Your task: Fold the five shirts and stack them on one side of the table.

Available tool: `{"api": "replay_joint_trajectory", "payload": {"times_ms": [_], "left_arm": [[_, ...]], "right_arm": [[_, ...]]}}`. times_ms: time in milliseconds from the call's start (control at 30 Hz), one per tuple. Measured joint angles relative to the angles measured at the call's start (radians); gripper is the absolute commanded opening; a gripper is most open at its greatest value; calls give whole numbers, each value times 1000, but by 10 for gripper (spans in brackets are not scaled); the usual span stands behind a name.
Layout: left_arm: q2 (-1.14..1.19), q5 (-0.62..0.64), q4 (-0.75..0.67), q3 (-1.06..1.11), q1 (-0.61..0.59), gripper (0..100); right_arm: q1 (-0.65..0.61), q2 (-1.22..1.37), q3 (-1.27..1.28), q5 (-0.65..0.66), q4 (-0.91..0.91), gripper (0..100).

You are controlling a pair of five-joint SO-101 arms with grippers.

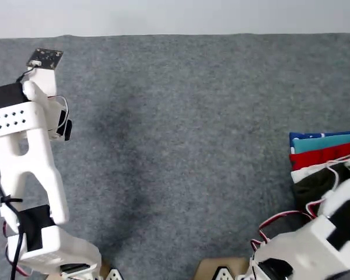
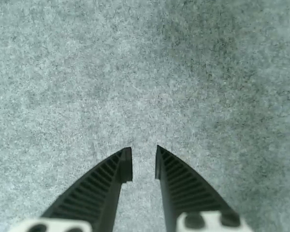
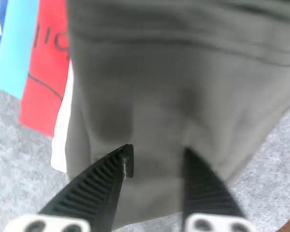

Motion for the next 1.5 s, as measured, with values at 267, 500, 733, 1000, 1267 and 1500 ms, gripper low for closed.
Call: {"api": "replay_joint_trajectory", "payload": {"times_ms": [267, 500, 733, 1000, 1267, 1500], "left_arm": [[0, 0, 0, 0, 0, 88], [0, 0, 0, 0, 0, 88], [0, 0, 0, 0, 0, 88], [0, 0, 0, 0, 0, 88], [0, 0, 0, 0, 0, 88], [0, 0, 0, 0, 0, 87]], "right_arm": [[-68, 170, 34, -48, -209, 24], [-137, 203, 34, -55, -365, 24], [-207, 203, 34, -55, -420, 24], [-209, 107, -44, -55, -196, 28], [-209, -87, -49, -55, -51, 29], [-169, -100, -49, -55, -18, 26]]}}
